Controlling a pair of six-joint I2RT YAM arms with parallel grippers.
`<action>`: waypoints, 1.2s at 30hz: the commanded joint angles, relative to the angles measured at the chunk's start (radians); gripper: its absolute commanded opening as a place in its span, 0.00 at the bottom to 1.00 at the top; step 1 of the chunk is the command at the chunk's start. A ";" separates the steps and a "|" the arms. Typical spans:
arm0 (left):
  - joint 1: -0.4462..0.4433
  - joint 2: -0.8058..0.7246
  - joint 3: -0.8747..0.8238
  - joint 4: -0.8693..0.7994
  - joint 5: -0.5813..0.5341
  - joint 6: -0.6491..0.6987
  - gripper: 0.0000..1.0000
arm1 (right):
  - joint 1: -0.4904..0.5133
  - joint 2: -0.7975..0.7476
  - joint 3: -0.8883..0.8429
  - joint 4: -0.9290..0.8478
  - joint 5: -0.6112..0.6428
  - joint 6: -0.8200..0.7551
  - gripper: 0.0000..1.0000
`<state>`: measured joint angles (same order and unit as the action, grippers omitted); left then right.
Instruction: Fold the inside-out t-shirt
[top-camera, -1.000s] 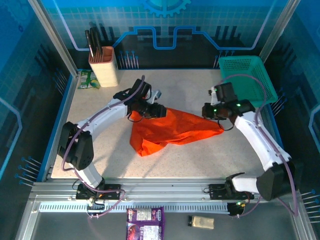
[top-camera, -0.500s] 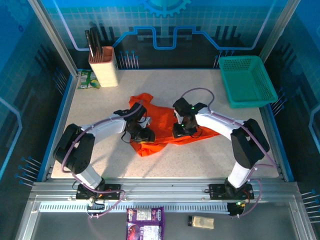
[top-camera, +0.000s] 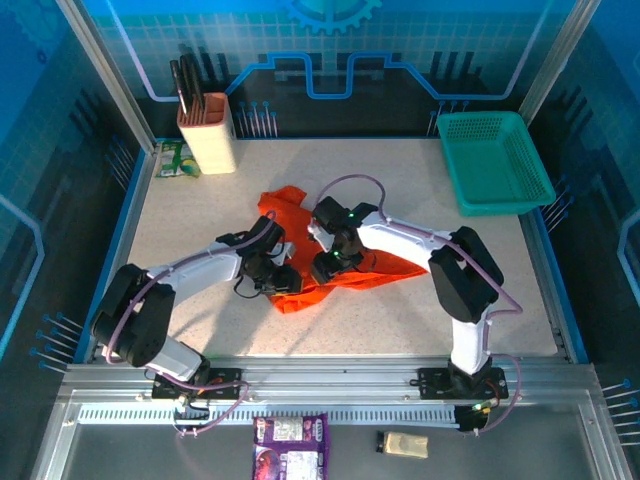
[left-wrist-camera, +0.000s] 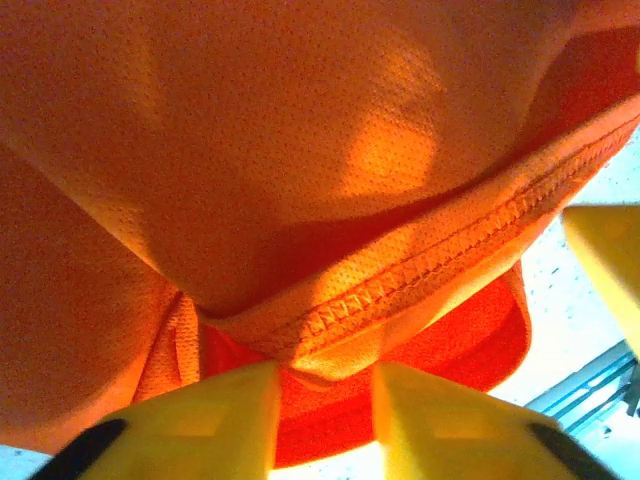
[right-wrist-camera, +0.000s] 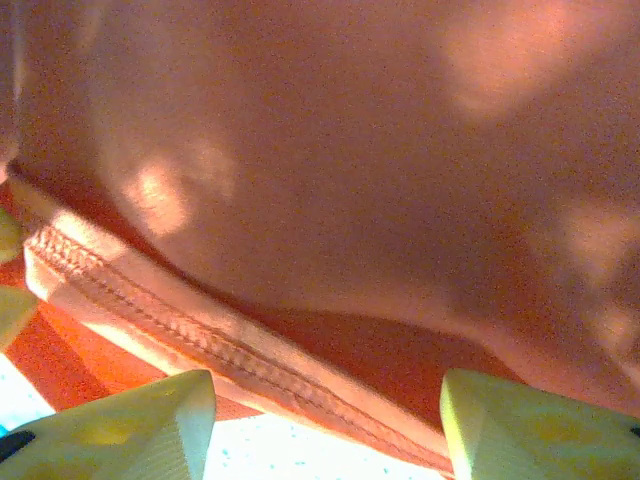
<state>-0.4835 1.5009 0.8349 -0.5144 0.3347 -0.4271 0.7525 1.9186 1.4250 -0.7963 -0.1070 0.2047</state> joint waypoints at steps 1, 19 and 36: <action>-0.006 -0.040 -0.033 0.012 -0.038 -0.020 0.23 | 0.015 0.036 0.065 -0.085 -0.063 -0.176 0.62; 0.018 -0.041 -0.103 0.075 -0.061 -0.057 0.12 | 0.025 0.118 0.185 -0.223 -0.177 -0.344 0.24; 0.077 -0.156 0.008 0.105 -0.041 0.060 0.19 | 0.032 -0.138 0.159 -0.182 -0.040 -0.385 0.00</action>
<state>-0.4137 1.3334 0.7975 -0.4263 0.2447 -0.4328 0.7715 1.8095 1.5917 -0.9916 -0.1642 -0.1482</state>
